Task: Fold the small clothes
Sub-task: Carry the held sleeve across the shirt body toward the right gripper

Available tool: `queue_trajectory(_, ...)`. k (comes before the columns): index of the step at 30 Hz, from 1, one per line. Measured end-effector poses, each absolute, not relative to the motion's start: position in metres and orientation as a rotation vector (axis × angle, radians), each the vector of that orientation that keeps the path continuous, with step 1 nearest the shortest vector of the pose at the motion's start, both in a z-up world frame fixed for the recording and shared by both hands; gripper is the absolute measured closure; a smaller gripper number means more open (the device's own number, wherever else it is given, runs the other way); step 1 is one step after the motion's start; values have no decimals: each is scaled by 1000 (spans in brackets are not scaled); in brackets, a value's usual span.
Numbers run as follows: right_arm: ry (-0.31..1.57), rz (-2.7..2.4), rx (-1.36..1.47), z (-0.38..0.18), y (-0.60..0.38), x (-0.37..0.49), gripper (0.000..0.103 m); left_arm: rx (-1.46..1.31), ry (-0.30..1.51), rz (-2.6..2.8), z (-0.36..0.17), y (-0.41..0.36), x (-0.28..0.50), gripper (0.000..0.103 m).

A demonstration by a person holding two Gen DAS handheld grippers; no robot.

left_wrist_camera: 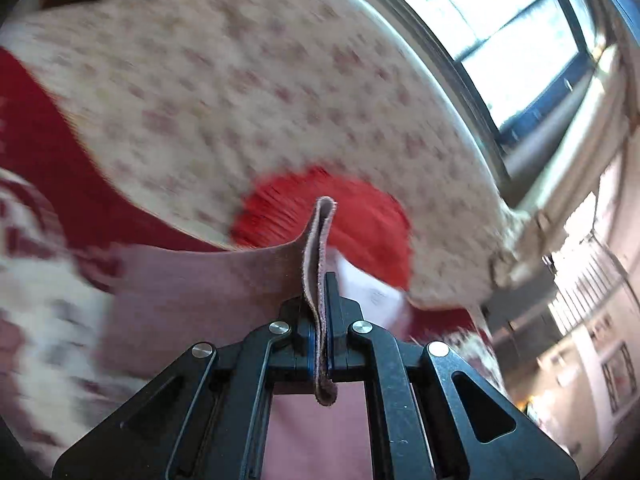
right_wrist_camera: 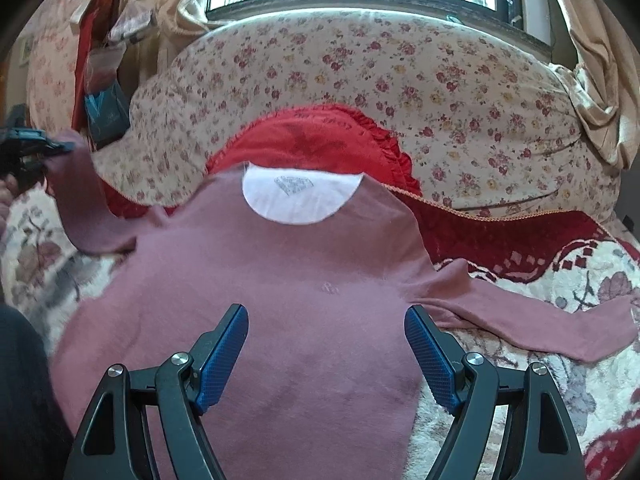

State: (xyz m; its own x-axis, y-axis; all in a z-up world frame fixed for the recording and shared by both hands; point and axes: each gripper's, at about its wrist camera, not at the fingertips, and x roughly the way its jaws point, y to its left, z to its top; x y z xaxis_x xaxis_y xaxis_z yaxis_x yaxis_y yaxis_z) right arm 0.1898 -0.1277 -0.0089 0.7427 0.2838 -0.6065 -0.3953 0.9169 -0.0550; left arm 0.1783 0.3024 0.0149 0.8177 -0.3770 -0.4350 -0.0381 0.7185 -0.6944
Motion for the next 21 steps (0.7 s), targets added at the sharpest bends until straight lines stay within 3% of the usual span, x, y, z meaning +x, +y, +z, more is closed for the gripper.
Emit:
queue_trajectory(10, 701, 437, -75, 6, -107, 245, 24, -786, 785, -401, -54, 159, 243, 101)
queue_trajectory(16, 793, 386, -16, -33, -113, 270, 24, -733, 903, -435, -100, 128, 255, 101)
queue_trajectory(21, 833, 454, 96, -42, -110, 285, 24, -725, 953, -474, -104, 114, 245, 100)
